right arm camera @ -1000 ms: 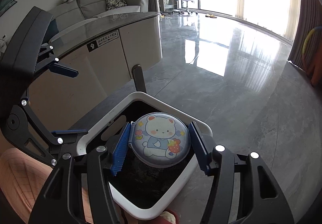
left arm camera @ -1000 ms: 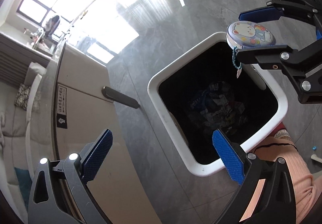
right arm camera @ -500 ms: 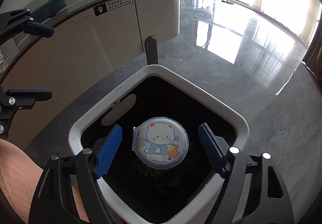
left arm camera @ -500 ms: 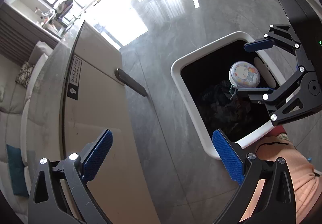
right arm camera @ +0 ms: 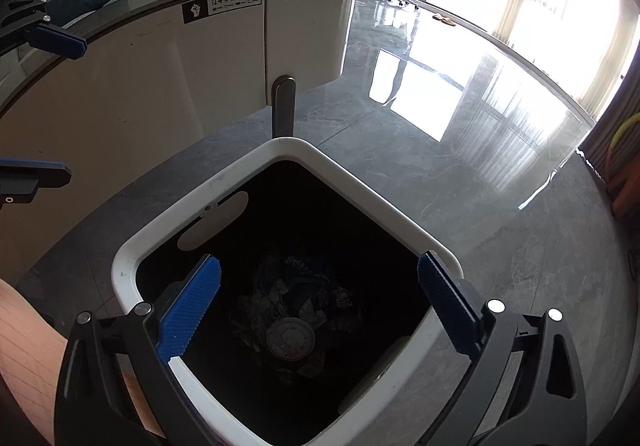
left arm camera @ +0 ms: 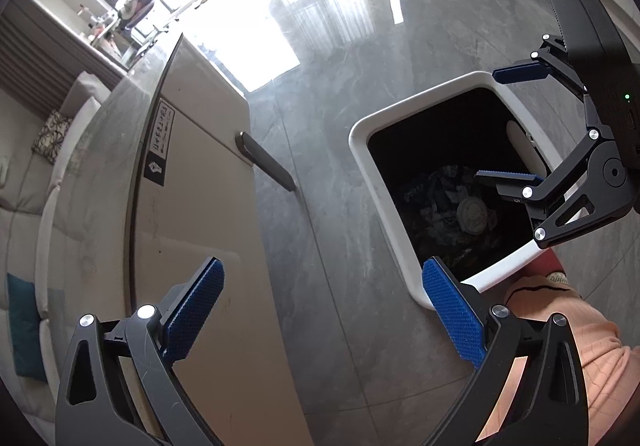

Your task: Collect trash

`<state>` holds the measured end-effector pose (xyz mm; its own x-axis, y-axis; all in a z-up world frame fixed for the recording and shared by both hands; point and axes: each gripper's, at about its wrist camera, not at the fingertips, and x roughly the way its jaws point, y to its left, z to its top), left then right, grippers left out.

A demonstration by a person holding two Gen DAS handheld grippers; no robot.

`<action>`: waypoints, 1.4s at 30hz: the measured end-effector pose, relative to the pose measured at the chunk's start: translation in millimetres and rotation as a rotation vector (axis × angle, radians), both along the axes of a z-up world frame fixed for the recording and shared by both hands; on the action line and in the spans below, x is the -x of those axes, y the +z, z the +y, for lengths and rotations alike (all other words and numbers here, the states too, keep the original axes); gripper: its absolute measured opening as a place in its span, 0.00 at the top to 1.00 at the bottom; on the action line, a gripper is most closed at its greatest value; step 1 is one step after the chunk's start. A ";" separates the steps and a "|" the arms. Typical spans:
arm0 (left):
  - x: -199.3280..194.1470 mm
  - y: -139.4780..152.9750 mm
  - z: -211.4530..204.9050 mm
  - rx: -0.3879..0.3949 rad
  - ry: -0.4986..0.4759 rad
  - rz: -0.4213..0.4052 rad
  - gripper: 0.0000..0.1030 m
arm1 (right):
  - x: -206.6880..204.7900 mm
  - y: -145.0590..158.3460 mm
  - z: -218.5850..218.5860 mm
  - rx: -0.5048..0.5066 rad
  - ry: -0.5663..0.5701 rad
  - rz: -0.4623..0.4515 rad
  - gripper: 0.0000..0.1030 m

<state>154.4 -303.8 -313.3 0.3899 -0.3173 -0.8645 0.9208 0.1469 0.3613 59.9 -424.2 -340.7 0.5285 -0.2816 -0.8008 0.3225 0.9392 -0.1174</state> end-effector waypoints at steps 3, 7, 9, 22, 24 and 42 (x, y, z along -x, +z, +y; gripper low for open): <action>-3.6 8.3 6.2 0.023 0.016 -0.008 0.05 | 0.1 14.0 5.8 0.017 0.008 -0.027 0.05; -11.3 24.6 20.3 0.074 0.057 -0.013 0.05 | -2.3 43.1 17.4 0.044 0.030 -0.088 0.05; -14.8 34.3 29.3 0.103 0.080 -0.022 0.05 | -5.7 60.1 24.6 0.058 0.048 -0.122 0.05; -41.5 108.9 114.7 0.350 0.290 -0.071 0.05 | -43.8 159.8 107.9 0.125 0.241 -0.339 0.05; -48.4 118.5 131.9 0.379 0.340 -0.089 0.05 | -51.7 172.2 124.8 0.131 0.277 -0.371 0.05; -73.2 198.1 312.1 0.640 0.856 -0.277 0.05 | -118.1 244.6 262.6 0.033 0.482 -0.545 0.05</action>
<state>227.6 8.3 -115.2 0.8493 -0.2080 -0.4852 0.3244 0.9307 0.1689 178.1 -161.6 -96.2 0.9212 0.0634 -0.3839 -0.1052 0.9905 -0.0890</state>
